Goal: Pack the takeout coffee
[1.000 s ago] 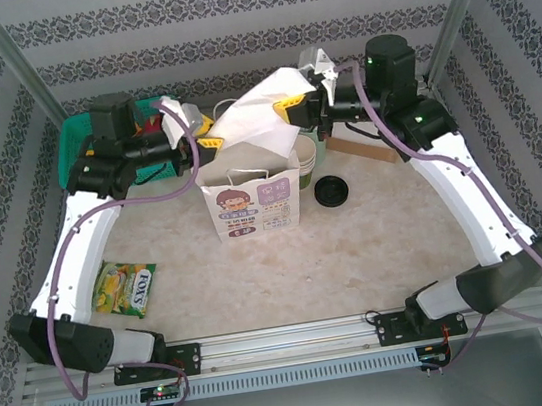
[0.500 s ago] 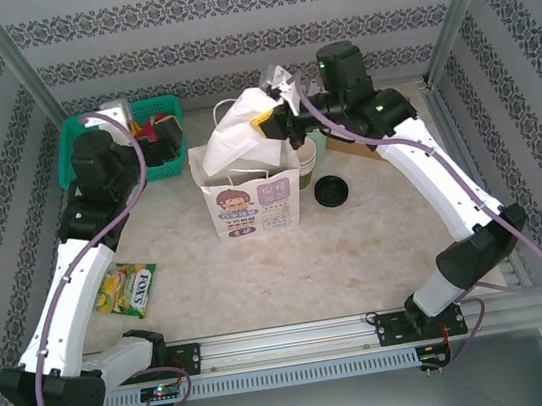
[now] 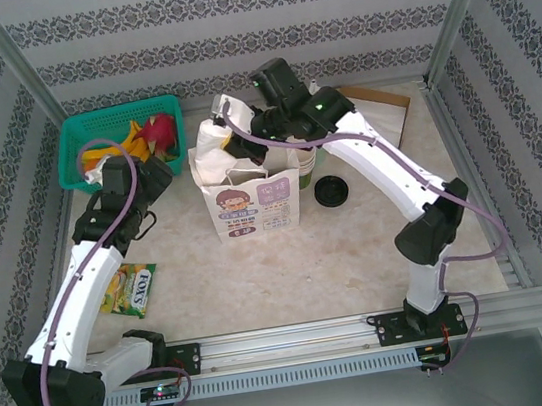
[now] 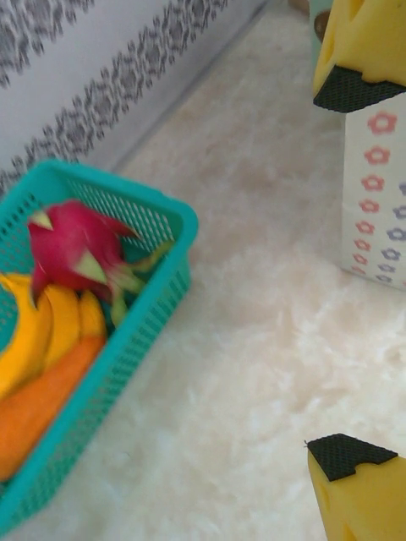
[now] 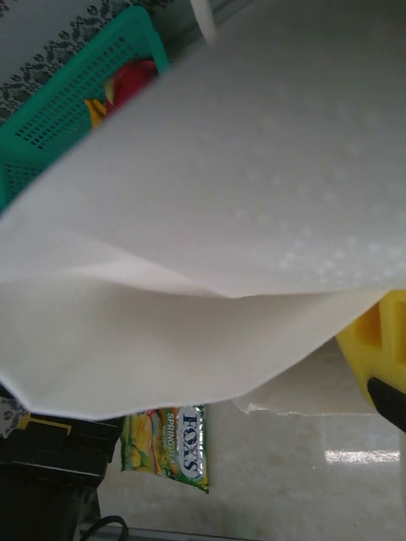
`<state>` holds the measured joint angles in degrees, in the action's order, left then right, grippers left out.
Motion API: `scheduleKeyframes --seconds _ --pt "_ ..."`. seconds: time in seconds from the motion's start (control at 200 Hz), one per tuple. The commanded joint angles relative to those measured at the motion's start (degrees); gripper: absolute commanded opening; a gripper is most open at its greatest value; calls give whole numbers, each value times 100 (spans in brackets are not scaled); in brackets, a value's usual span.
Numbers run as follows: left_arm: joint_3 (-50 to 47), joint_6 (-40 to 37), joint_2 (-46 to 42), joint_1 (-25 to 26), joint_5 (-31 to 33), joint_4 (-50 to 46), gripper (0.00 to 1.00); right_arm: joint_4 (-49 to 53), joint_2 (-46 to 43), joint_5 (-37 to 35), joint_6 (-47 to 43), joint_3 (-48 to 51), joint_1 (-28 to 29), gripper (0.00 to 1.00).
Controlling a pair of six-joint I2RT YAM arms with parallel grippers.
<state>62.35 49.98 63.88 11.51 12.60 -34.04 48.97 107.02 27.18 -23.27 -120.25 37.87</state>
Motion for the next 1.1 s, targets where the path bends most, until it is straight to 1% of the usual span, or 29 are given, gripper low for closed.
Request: scheduleKeyframes --seconds 0.0,0.19,0.39,0.43,0.515,0.624,0.734,0.794,0.834,0.929,1.024,1.094 --pt "40 610 50 -60 420 -472 100 316 186 -200 444 -291 91 0" --pt "-207 948 208 -57 -7 -297 100 394 380 -569 1158 -467 264 0" --pt "-367 1166 521 -46 -723 -83 100 307 405 -969 1970 -393 478 0" --pt "-403 1179 565 -55 -850 -5 100 310 394 -1026 2016 -333 531 0" --pt "-458 1220 618 -43 -1000 98 100 214 334 -1153 1950 -64 626 3" --pt "-543 1243 630 -49 -1130 260 100 32 332 -1224 1914 198 643 6" --pt "-573 1190 660 -44 -1234 352 100 167 496 -1312 1816 195 623 13" --pt "-585 1190 687 -46 -1269 375 100 210 530 -1289 1741 168 621 23" --pt "-594 1190 704 -46 -1301 409 100 211 515 -1262 1707 135 620 34" --pt "-594 1164 768 -43 -1395 468 100 122 363 -1123 1661 64 611 44" --pt "-560 1120 827 -49 -1423 466 100 12 185 -1040 1619 69 600 48" --pt "-562 1111 862 -44 -1448 493 100 -19 135 -1105 1615 84 603 49"
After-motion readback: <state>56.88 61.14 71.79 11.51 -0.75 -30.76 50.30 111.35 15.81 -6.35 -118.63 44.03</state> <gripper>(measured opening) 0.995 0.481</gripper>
